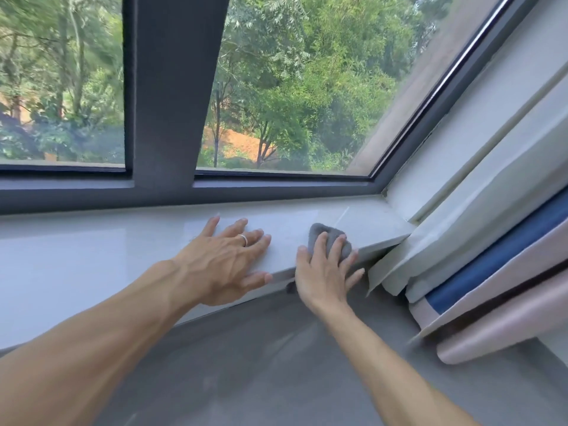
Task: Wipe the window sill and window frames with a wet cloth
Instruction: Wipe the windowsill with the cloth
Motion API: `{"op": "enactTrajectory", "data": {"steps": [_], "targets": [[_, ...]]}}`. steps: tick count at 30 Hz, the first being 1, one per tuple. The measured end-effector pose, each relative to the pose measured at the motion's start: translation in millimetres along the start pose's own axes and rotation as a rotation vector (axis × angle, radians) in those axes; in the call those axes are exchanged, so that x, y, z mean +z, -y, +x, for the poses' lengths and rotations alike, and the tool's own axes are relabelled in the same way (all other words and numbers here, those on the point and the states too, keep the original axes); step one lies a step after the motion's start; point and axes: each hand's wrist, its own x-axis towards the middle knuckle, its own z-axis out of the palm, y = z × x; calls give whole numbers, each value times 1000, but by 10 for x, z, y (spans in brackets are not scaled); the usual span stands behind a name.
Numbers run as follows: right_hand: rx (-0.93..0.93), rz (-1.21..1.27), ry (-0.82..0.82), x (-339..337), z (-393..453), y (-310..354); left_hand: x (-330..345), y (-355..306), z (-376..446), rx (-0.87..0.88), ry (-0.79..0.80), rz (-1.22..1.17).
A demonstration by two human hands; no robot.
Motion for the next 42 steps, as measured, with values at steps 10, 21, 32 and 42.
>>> {"op": "enactTrajectory", "data": {"steps": [10, 21, 32, 42], "targets": [[-434, -218, -54, -172, 635, 134, -80, 290, -252, -10, 17, 7], [-585, -250, 46, 6, 607, 469, -77, 226, -356, -204, 66, 56], [-731, -149, 35, -81, 646, 273, 13, 67, -391, -363, 42, -6], [-1309, -330, 324, -425, 874, -255, 45, -95, -395, -452, 5, -12]]}}
